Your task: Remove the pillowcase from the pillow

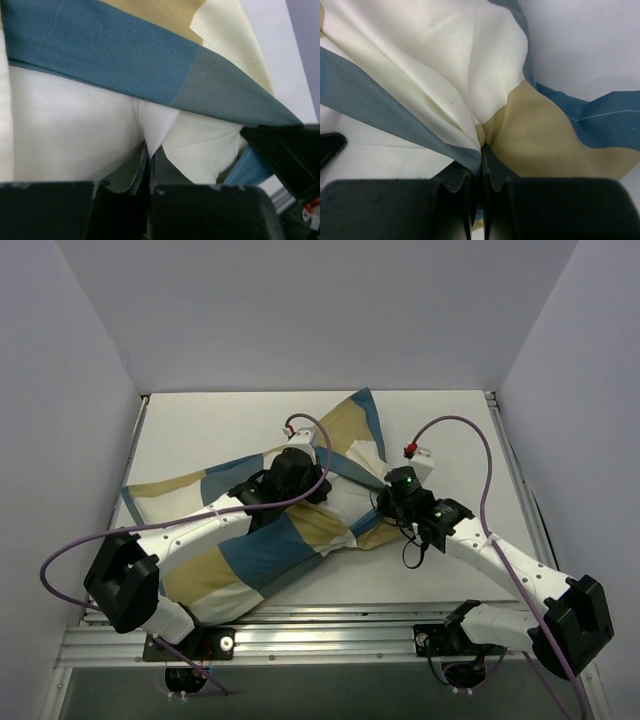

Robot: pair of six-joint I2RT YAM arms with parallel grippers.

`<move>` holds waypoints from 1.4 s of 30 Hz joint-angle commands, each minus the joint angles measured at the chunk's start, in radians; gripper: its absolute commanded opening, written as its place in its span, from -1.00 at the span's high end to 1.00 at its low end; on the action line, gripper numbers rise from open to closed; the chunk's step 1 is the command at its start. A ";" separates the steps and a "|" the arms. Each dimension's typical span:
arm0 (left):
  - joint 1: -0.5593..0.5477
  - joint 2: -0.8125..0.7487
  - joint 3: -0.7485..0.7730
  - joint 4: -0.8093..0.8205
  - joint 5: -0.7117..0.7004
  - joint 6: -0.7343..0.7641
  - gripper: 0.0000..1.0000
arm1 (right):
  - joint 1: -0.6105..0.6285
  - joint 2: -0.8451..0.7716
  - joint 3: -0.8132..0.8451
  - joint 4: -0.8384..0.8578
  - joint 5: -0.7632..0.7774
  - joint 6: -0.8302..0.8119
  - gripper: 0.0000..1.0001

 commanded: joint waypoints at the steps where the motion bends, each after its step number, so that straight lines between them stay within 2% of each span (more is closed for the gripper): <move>1: 0.081 -0.120 -0.093 -0.215 -0.065 0.097 0.95 | -0.199 -0.056 -0.037 -0.100 0.080 -0.122 1.00; 5: 0.093 -0.200 -0.133 -0.281 -0.042 0.130 0.95 | -0.325 -0.068 -0.053 -0.046 -0.061 -0.178 1.00; 10: 0.150 -0.293 -0.197 -0.320 -0.027 0.104 0.95 | -0.470 -0.024 -0.112 0.041 -0.313 -0.193 1.00; 14: 0.208 -0.341 -0.203 -0.346 -0.007 0.113 0.95 | -0.507 0.001 -0.152 0.113 -0.390 -0.193 1.00; 18: 0.289 -0.370 -0.183 -0.408 -0.002 0.123 0.95 | -0.576 0.007 -0.162 0.115 -0.417 -0.211 1.00; 22: 0.362 -0.395 -0.176 -0.447 0.000 0.120 0.95 | -0.698 -0.001 -0.174 0.109 -0.439 -0.230 1.00; 25: 0.365 -0.395 -0.183 -0.407 0.041 0.134 0.95 | -0.705 0.004 -0.191 0.139 -0.502 -0.250 1.00; 28: 0.336 -0.383 -0.196 -0.315 0.139 0.148 0.95 | -0.673 0.028 -0.221 0.234 -0.617 -0.257 1.00; 31: 0.281 -0.358 -0.180 -0.237 0.147 0.165 0.95 | -0.573 0.067 -0.240 0.300 -0.628 -0.261 1.00; 35: 0.205 -0.304 -0.119 -0.177 0.148 0.206 0.94 | -0.527 0.117 -0.281 0.443 -0.709 -0.238 0.99; 36: 0.172 -0.292 -0.107 -0.150 0.150 0.241 0.66 | -0.512 0.122 -0.283 0.452 -0.713 -0.238 0.99; 39: 0.075 -0.249 -0.044 -0.104 0.130 0.356 0.16 | -0.491 0.118 -0.271 0.449 -0.697 -0.245 0.99; 40: 0.046 -0.225 -0.004 -0.096 0.116 0.384 -0.16 | -0.488 0.112 -0.260 0.448 -0.697 -0.247 0.99; 42: -0.020 -0.197 0.031 -0.071 0.057 0.460 -0.42 | -0.485 0.102 -0.246 0.431 -0.695 -0.254 0.99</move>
